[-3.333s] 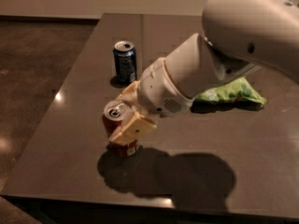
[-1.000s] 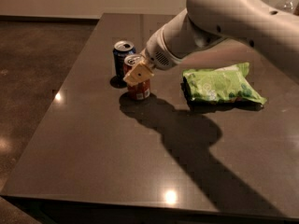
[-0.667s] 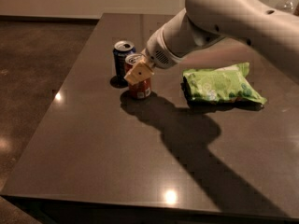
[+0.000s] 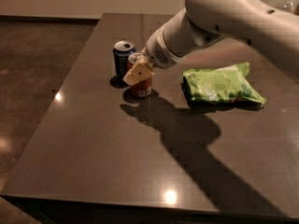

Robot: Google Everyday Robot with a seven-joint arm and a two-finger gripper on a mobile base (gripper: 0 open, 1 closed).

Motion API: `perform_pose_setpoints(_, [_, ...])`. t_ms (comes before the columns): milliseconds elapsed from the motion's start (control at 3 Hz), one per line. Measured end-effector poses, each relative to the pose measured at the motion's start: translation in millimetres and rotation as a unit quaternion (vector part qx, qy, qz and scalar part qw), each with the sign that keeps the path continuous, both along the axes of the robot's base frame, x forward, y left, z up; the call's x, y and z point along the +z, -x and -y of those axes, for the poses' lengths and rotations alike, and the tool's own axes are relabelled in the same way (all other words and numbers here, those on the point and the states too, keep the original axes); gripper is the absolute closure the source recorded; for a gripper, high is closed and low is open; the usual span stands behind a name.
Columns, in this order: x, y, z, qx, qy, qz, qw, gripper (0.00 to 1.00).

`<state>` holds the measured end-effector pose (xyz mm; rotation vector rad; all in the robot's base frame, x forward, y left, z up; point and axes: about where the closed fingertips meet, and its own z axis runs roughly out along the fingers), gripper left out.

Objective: Move coke can near pepsi can

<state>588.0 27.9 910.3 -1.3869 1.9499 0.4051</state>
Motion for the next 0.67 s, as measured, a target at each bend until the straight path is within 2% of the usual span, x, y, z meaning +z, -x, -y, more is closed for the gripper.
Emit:
perform_pose_setpoints(333, [0.6,0.6,-0.7,0.001,0.0,0.001,1.0,0.0])
perform_pose_setpoints(667, [0.6,0.7,-0.8,0.001,0.0,0.001,1.0,0.0])
